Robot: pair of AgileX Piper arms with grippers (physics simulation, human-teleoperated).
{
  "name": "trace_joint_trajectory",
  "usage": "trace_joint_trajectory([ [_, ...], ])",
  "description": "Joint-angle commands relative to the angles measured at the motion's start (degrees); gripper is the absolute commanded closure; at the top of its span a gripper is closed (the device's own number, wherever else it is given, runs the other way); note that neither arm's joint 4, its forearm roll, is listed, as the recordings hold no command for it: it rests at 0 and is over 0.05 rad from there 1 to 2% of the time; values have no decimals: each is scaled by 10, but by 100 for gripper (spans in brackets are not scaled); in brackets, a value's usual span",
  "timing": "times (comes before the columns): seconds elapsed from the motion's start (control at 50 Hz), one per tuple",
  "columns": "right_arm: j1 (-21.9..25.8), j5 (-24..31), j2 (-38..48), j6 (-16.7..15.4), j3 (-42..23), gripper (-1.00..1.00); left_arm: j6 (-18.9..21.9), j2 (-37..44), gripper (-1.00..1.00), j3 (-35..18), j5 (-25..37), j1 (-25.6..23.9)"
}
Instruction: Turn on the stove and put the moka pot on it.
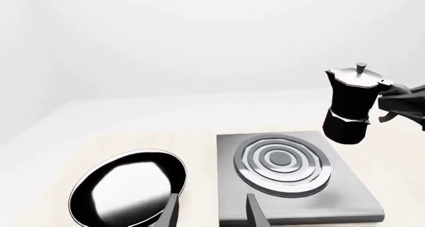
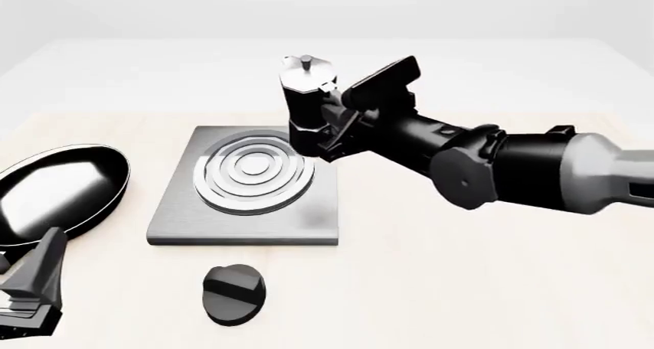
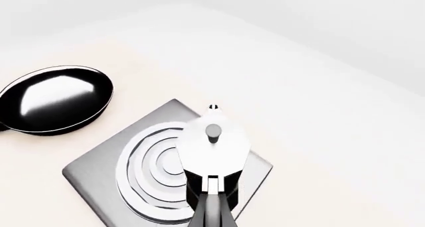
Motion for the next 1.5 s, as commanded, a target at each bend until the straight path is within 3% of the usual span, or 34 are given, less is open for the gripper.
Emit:
trace_joint_trajectory([
  [0.02, 30, 23, 68, 24, -111, 100, 0, 0, -100, 0, 5, -1],
  [0.36, 45, 18, 171, 72, -207, 100, -3, 0, -100, 0, 11, 2],
  [0.68, 42, 4, 212, 74, -216, 100, -5, 0, -100, 0, 13, 4],
  [0.86, 48, -12, 224, 92, -210, 100, -6, 0, -100, 0, 12, 7],
  [1.5, 57, 5, 254, 80, -221, 100, -4, 0, -100, 0, 12, 12],
])
